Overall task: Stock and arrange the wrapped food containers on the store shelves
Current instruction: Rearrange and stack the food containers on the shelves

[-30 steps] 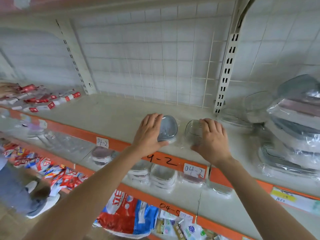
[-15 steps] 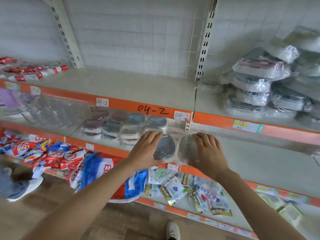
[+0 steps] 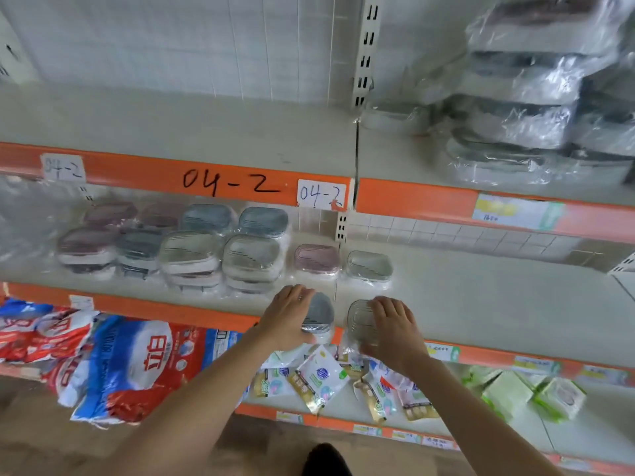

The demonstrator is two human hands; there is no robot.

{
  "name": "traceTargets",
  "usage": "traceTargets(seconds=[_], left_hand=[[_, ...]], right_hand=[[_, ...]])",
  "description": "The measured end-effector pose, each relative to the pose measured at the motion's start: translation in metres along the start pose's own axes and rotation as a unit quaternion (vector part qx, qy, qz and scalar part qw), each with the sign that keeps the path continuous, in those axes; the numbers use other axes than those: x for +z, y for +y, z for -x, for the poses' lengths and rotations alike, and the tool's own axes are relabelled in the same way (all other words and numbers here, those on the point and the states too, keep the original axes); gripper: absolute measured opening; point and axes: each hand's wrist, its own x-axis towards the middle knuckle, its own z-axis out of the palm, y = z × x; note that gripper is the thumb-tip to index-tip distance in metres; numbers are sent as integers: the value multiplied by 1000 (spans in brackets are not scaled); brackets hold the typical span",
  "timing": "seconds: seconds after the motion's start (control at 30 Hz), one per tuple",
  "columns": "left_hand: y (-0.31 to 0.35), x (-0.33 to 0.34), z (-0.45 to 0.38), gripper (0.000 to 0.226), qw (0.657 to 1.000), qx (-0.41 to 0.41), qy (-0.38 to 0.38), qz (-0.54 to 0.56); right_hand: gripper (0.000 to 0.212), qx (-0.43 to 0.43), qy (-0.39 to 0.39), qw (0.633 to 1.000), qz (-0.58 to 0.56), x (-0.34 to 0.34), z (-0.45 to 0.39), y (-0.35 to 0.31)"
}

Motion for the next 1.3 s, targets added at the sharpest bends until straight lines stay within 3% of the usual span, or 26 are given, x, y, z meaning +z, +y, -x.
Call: traceTargets(seconds=[0.17, 0.3, 0.43, 0.53, 0.73, 0.83, 0.97, 1.13, 1.3], left_hand=[[-14, 61, -56, 79, 1000, -9, 22, -1], [-23, 71, -88, 77, 997, -16, 59, -54], [-23, 72, -101, 74, 995, -38, 53, -73], [-20, 64, -95, 74, 998, -37, 0, -57], [-6, 9, -43, 39, 998, -5, -55, 2], [6, -34, -4, 27, 998, 6, -59, -21], [27, -94, 52, 20, 997, 47, -20, -62], [55, -161, 104, 30, 992, 86, 27, -85], [82, -230, 113, 14, 988, 110, 100, -31]], right_hand=[[76, 18, -18, 1000, -2, 63, -56, 23], [59, 38, 39, 998, 24, 81, -85, 32], [73, 47, 13, 998, 39, 86, -99, 26], [76, 42, -32, 998, 32, 78, -100, 23], [53, -7, -79, 996, 37, 14, -68, -3], [47, -30, -86, 994, 52, -29, -38, -25], [44, -53, -87, 994, 44, -96, 11, -55], [39, -73, -31, 996, 49, -182, 61, -70], [39, -62, 35, 995, 69, -260, 76, -64]])
